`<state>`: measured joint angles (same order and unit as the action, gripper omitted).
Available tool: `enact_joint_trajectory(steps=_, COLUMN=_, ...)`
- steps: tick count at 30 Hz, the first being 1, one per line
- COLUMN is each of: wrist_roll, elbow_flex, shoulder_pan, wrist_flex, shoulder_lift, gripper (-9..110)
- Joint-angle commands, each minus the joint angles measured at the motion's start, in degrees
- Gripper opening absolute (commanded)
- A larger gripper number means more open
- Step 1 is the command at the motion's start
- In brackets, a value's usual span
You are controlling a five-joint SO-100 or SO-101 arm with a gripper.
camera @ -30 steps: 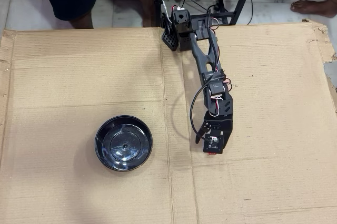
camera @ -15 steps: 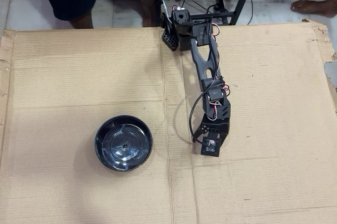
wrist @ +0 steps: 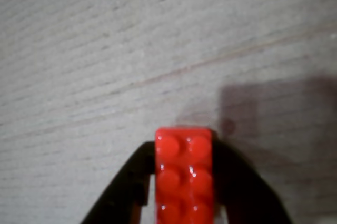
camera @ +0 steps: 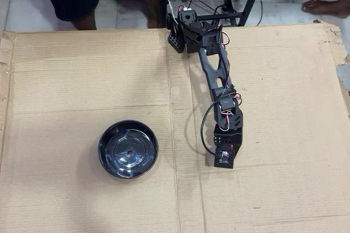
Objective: Grasp a lego block and put it in the bin.
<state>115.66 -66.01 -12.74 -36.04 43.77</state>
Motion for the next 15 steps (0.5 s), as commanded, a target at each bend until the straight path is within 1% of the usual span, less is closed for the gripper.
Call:
enact_joint_trajectory(steps=1, wrist_roll=-0.26, elbow_flex=1.76, shoulder_pan=0.35, wrist_flex=0.18, shoulder_lift=0.44, gripper=0)
enact_joint_trajectory(steps=10, wrist_roll=-0.26, elbow_flex=2.02, shoulder_pan=1.76, wrist_flex=0.09, shoulder_lift=1.49, gripper=0)
enact_joint_trajectory(steps=15, wrist_roll=-0.26, elbow_flex=2.46, shoulder_pan=3.6, wrist_flex=0.0, shoulder_lift=5.62, gripper=0)
